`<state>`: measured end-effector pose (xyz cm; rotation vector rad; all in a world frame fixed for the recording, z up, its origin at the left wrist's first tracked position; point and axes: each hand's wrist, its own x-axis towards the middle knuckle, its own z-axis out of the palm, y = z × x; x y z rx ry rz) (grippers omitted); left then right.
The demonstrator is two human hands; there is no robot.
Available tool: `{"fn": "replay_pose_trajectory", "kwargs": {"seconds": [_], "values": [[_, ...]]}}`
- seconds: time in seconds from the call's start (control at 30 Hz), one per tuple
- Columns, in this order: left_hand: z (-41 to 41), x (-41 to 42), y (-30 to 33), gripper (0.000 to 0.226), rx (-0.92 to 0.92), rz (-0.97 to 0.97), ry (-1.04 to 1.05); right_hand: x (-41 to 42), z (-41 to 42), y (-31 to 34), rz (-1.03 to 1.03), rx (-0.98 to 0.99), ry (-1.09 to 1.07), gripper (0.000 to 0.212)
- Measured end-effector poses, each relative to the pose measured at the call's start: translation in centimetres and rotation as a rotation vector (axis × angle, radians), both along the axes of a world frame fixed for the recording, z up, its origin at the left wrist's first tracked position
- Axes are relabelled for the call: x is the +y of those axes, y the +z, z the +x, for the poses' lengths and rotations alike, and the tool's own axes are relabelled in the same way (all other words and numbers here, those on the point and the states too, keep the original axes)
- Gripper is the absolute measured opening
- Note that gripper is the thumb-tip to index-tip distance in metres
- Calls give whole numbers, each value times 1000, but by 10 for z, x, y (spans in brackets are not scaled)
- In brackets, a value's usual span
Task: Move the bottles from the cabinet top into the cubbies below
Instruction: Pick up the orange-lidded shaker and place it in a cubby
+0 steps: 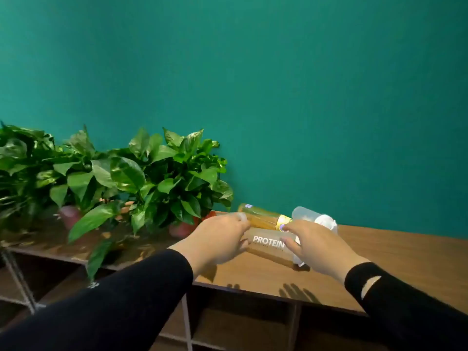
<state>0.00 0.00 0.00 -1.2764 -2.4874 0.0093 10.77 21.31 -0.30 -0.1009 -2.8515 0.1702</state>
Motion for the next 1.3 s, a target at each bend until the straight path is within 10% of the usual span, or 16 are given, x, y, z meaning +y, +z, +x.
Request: {"fn": "replay_pose_trajectory", "kwargs": {"seconds": [0.63,1.3], "values": [[-191,50,-105,41,-347,-306,515,-6,-109,-184,-214,-194,95,50],[-104,11,-110,87,21,-222,448,-10,-94,-180,-299,-108,55,43]]}}
